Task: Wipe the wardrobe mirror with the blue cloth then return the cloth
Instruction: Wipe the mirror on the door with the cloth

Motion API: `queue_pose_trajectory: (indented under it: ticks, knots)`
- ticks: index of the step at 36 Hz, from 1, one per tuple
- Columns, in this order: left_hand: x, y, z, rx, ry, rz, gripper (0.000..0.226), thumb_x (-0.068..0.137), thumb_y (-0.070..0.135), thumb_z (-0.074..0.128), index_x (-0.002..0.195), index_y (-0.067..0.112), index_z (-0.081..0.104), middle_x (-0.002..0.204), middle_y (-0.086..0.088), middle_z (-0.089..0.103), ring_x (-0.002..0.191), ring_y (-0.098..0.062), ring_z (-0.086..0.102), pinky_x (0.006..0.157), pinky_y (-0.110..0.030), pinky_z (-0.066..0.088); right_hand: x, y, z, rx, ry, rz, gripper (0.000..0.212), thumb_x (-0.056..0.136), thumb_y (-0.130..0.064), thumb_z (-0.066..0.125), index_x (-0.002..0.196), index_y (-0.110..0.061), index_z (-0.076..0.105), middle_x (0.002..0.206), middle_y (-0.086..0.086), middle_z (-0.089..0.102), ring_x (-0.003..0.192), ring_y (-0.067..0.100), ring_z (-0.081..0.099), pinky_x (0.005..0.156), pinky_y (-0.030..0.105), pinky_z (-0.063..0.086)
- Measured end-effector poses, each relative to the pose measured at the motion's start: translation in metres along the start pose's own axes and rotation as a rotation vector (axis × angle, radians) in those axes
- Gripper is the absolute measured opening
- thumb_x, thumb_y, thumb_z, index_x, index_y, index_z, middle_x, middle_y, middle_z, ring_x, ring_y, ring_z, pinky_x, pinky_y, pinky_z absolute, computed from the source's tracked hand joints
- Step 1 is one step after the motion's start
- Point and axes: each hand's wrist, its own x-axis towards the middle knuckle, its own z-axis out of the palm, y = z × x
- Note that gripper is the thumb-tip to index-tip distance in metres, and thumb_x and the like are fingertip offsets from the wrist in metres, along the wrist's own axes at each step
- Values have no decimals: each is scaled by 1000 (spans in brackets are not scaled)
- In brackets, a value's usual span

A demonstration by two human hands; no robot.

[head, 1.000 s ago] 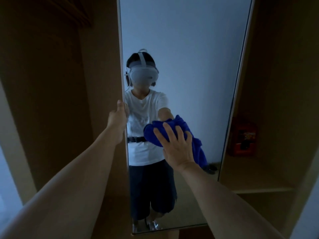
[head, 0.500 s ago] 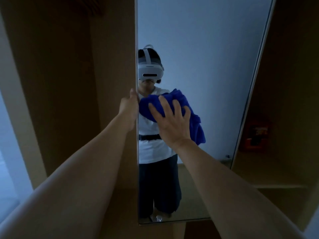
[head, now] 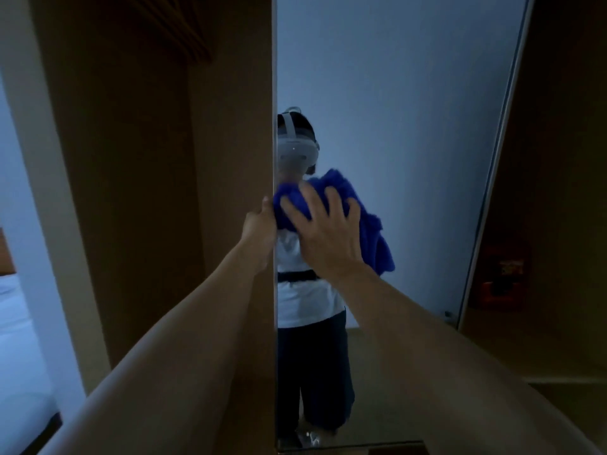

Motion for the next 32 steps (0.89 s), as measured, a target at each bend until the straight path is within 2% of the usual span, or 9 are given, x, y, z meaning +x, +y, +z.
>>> queue_pose_trajectory:
  ticks: [6, 9, 11, 15, 18, 20, 26, 30, 32]
  knots:
    - [-3, 3, -2, -22, -43, -3, 52, 101, 45, 28, 110, 5, 61, 85, -11, 63, 71, -20, 58, 74, -36, 49, 20, 2, -9, -2, 13, 54, 56, 72, -27, 66, 127, -27, 58, 135, 10, 53, 114, 38, 53, 84, 57, 45]
    - [-3, 4, -1, -2, -33, -22, 50, 101, 44, 27, 112, 8, 60, 80, -8, 61, 63, -15, 55, 63, -29, 47, 12, -1, -9, -1, -10, 46, 51, 74, -29, 57, 125, -29, 60, 134, 8, 54, 113, 37, 53, 84, 56, 46]
    - [-2, 5, -1, 0, -17, -52, 48, 101, 44, 27, 116, 9, 57, 81, -6, 62, 62, -13, 55, 55, -24, 43, 1, -3, -5, -2, -40, 29, 62, 64, -27, 71, 125, -30, 60, 133, 7, 54, 114, 36, 50, 83, 56, 47]
    - [-1, 2, 1, 16, -7, -82, 51, 100, 46, 26, 123, 9, 53, 104, -11, 64, 88, -20, 61, 70, -31, 46, -29, -12, 6, 24, -128, -4, 79, 52, -27, 83, 127, -34, 57, 137, 4, 36, 117, 34, 34, 84, 57, 47]
    - [1, 0, 2, 8, -1, -84, 56, 98, 49, 27, 127, 8, 51, 110, -16, 62, 88, -23, 60, 82, -36, 47, -56, -15, 14, 32, -146, -55, 77, 52, -25, 83, 125, -34, 59, 134, 4, 41, 115, 35, 36, 83, 58, 47]
    - [2, 1, 1, -2, -18, -73, 58, 99, 48, 28, 128, 4, 52, 111, -20, 62, 77, -19, 57, 74, -33, 44, -74, -17, 18, 32, -169, -98, 77, 54, -24, 81, 127, -33, 57, 134, 4, 47, 114, 35, 39, 83, 58, 48]
    - [5, -3, -1, -7, -61, -73, 59, 97, 54, 30, 130, 12, 52, 124, -13, 58, 97, -23, 58, 75, -30, 45, -114, -14, 30, 43, -228, -241, 74, 57, -23, 77, 129, -30, 56, 137, 4, 40, 113, 34, 41, 82, 57, 48]
    - [6, -5, -1, 18, -61, -73, 66, 95, 59, 29, 138, 12, 45, 137, -14, 50, 122, -31, 49, 103, -43, 40, -120, -13, 33, 49, -248, -267, 72, 61, -24, 74, 129, -30, 55, 138, 3, 36, 115, 33, 39, 83, 55, 47]
    - [4, -8, -2, 21, -69, -63, 69, 93, 62, 28, 139, 12, 43, 134, -14, 52, 120, -29, 50, 103, -43, 39, -122, -11, 33, 44, -259, -294, 70, 63, -25, 72, 131, -30, 53, 139, 3, 36, 117, 34, 38, 85, 55, 46]
